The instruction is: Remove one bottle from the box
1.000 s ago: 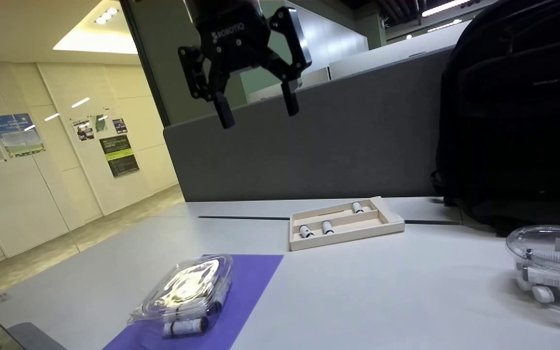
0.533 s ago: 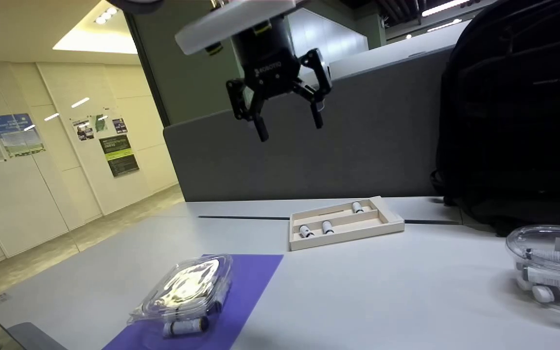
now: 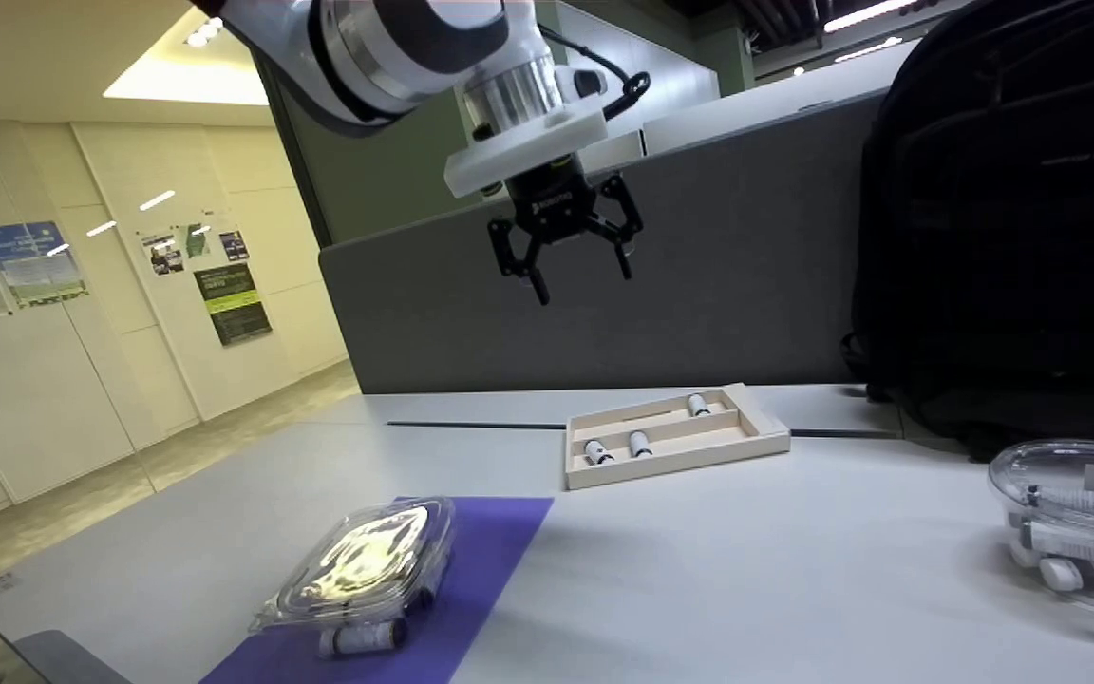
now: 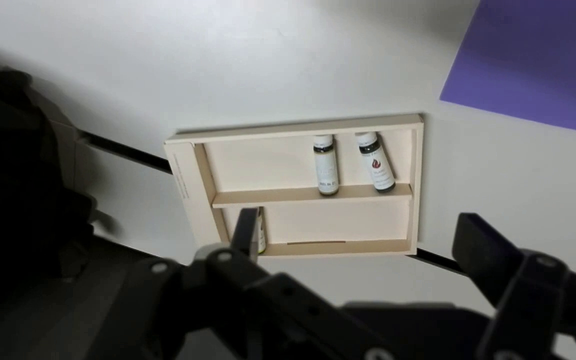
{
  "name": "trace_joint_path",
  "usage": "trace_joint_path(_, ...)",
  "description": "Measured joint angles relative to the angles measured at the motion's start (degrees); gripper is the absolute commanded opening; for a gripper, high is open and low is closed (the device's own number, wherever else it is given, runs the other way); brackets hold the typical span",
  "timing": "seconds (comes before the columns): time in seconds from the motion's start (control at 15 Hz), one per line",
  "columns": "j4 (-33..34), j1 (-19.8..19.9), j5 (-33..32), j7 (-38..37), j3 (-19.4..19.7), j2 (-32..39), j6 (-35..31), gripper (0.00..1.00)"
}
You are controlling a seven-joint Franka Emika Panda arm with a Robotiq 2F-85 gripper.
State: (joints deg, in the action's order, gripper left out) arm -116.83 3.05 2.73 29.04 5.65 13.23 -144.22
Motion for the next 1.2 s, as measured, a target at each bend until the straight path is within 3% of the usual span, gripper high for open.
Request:
trace_joint_path(0.33,8.45,1.44,-0.01,0.06,-4.58,9.88,0.05,1.00)
trace_joint_path(0.67,15.58,2.19,-2.23,0.06,-6.08,18.19,0.11,1.00)
trace_joint_path(1.2,16.09,2.46,-4.41,0.06,-6.79,19.81,-0.19,1.00)
